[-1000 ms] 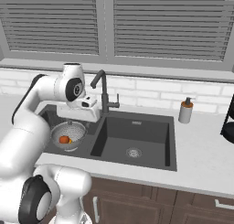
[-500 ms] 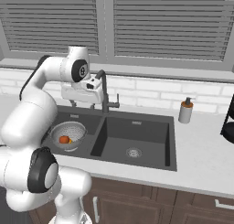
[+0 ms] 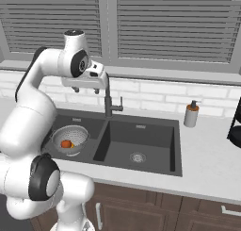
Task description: Put the colander in the sink, put the orange, orange in the colander, and turn on the sink faucet and pour water over the colander.
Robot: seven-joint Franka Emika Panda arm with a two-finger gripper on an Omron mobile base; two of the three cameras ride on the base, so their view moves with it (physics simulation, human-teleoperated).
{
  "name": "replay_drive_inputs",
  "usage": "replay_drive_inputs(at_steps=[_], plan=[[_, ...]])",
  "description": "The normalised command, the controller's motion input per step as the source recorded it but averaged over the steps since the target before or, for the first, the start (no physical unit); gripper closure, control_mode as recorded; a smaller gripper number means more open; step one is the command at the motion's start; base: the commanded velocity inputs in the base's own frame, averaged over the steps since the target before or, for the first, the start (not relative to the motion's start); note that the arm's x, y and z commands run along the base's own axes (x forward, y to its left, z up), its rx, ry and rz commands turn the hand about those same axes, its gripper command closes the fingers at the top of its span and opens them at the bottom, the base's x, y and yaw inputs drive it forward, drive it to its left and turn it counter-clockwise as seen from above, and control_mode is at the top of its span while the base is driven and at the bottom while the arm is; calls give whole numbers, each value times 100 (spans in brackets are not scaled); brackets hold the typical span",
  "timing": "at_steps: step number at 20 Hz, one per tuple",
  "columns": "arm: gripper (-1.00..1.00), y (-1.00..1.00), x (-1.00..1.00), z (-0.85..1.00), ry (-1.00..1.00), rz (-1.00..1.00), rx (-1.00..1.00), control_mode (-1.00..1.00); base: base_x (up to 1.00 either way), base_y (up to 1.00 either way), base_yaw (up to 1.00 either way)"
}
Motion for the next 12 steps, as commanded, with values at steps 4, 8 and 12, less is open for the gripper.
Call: replay_drive_inputs(at_steps=[4,8,12], plan=[[-100,0,3,22,-32,2,0,-100,0,0,0],[-100,0,18,43,0,0,0,-100,0,0,0],[-100,7,16,32,6,0,0,-100,0,0,0]])
